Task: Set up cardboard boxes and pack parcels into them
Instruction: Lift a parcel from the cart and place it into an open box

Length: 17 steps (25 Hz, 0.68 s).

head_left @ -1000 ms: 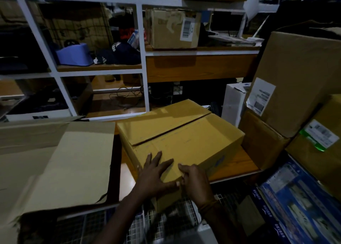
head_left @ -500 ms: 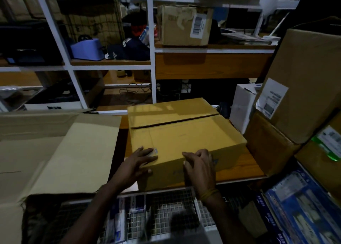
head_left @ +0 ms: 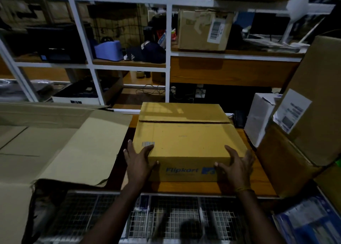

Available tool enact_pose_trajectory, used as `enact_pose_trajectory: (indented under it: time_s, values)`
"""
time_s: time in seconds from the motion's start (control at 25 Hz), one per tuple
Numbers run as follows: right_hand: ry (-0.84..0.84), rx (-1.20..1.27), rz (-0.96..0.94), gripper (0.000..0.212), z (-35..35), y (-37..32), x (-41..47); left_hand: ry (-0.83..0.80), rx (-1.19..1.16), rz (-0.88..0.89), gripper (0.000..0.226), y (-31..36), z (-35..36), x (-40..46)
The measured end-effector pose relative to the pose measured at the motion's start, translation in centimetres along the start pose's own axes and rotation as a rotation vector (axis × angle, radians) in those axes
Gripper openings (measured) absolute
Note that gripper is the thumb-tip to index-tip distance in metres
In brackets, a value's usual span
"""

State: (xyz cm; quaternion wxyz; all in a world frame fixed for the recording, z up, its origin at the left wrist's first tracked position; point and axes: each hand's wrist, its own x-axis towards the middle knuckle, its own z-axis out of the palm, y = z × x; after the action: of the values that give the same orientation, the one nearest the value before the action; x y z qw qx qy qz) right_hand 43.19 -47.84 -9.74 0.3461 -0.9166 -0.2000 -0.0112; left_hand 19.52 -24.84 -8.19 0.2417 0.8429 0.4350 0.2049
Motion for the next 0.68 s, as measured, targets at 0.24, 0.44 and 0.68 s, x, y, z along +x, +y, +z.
enact_pose_trajectory:
  time_s: [0.24, 0.44, 0.68]
  values:
    - [0.052, 0.230, -0.041, 0.065, -0.3, 1.1, 1.5, 0.032, -0.030, -0.083, 0.070, 1.0, 0.5, 0.5]
    - [0.144, 0.288, -0.083, 0.057, -1.0, 0.2, 0.4, 0.104, -0.055, -0.042, 0.071, -0.2, 0.7, 0.5]
    - [0.252, 0.323, -0.022, 0.052, -2.9, -0.4, -3.4, 0.165, -0.156, 0.085, 0.062, -0.2, -0.9, 0.3]
